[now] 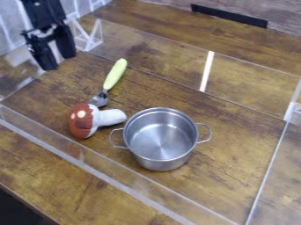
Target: Move the green spoon to the left
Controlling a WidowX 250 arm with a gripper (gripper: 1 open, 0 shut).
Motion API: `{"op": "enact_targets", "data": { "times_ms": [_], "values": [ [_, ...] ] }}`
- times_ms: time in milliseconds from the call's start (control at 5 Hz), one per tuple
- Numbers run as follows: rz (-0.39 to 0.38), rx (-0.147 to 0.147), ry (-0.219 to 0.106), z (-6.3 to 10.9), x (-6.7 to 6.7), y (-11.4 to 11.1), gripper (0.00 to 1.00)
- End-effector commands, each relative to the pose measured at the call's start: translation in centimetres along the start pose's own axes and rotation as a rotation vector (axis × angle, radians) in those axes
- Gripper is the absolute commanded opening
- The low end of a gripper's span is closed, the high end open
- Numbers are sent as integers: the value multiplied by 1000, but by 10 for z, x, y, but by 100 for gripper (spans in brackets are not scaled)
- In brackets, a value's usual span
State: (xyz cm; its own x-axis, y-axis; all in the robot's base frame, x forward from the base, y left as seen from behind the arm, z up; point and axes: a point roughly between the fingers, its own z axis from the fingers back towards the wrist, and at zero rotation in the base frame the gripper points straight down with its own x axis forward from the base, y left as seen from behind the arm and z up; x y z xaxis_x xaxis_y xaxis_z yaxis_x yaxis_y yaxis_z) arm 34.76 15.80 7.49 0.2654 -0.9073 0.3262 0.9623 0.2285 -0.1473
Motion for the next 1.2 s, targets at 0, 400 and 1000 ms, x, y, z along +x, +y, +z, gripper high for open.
{"op": "enact_targets", "data": {
  "times_ms": [0, 400, 1000],
  "values": [
    [20, 91, 15, 34, 16, -3, 100],
    [67, 113, 4, 41, 27, -11, 100],
    [46, 117, -6, 56, 11, -8, 100]
  ]
}}
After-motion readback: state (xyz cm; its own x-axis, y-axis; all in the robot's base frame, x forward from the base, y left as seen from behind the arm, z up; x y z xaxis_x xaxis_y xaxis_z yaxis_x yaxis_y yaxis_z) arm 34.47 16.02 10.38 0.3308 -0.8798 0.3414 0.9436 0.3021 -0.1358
